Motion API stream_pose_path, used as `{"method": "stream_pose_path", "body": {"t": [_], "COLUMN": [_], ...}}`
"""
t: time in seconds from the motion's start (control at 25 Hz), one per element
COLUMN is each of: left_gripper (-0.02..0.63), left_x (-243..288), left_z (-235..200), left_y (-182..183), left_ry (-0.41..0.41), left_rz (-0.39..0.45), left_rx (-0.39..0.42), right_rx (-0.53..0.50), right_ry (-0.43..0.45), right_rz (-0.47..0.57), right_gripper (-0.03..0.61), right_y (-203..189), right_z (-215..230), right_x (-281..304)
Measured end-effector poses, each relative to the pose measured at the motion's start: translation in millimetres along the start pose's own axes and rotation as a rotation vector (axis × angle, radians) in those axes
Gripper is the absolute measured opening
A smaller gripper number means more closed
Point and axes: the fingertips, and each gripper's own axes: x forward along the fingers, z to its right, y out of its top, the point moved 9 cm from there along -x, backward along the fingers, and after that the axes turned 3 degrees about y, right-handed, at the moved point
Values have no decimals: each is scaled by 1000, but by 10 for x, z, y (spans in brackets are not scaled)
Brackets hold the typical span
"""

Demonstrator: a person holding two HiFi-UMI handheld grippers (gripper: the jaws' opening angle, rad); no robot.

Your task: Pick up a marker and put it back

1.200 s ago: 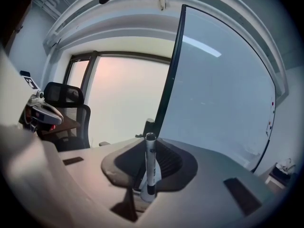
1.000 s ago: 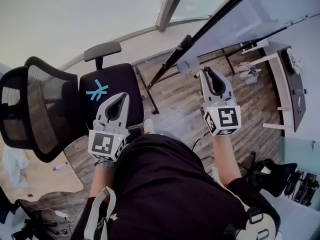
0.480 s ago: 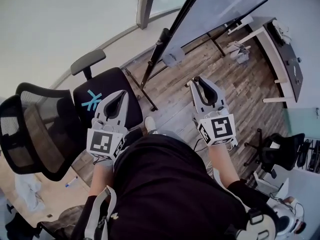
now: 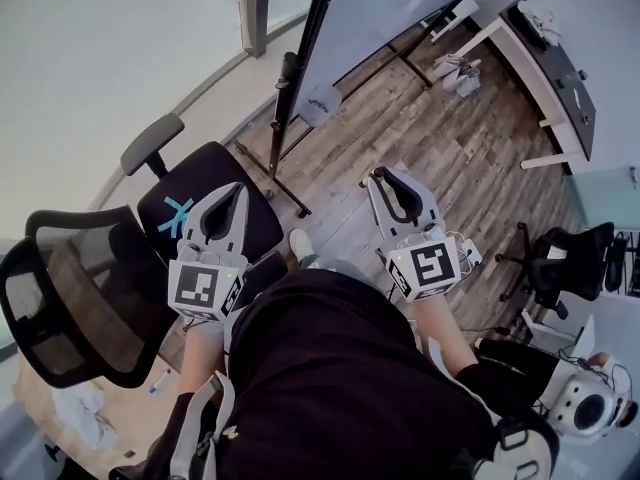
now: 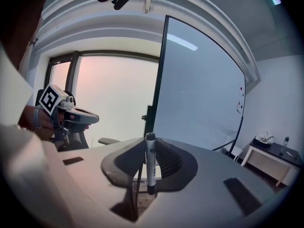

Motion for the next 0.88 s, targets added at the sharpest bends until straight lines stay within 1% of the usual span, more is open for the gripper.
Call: {"method": "stream_pose_path", "body": {"t": [0.48,0.72,0.88], "left_gripper": [9,8,9], "left_x": [258,304,301], "left_z": [167,253,277], "left_y": [-2,8,9], "left_ry": [-80,-97,-98], "left_rz": [-31,-39,-44], "left_rx": [20,30,34], "right_rx": [77,101,104], "right_ry": [-27,-33,-34], "right_rz": [-41,-61,-57], "right_gripper": [80,80,80], "right_y": [-307,-434,-445], "right_z": [-94,-103,-75], "right_x": [-206,-283,-291]}}
